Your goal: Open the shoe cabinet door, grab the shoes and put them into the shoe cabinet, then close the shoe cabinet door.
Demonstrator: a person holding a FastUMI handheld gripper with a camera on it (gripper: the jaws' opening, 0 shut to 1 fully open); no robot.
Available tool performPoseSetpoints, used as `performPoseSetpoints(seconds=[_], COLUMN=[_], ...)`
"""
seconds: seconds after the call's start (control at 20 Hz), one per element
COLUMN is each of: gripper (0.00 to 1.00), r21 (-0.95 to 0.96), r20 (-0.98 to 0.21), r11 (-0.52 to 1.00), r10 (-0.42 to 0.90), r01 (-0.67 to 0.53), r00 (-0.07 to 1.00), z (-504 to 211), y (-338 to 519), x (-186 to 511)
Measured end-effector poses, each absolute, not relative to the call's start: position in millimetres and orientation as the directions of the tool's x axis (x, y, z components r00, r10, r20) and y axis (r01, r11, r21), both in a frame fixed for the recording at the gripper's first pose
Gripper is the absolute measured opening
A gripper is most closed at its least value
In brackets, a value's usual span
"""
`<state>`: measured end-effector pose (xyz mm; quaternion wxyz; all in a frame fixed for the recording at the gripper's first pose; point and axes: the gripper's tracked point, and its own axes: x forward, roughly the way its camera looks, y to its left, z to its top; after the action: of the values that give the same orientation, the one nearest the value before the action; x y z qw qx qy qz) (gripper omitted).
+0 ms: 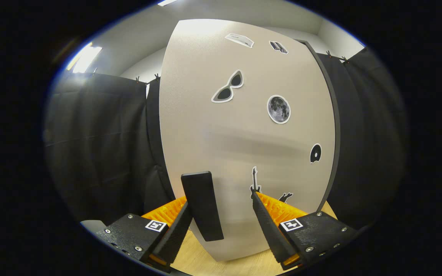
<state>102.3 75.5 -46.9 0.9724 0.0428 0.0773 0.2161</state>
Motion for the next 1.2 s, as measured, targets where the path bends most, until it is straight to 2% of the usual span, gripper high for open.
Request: performPoseSetpoints(seconds=[1.2], gripper=[0.94], r21=[0.043], r20=[-0.160], r11=[0.920], r10=[0.392], r01=[-0.390], r00=[0.906], z=[-51.7], y=[74.4], x=[103.0])
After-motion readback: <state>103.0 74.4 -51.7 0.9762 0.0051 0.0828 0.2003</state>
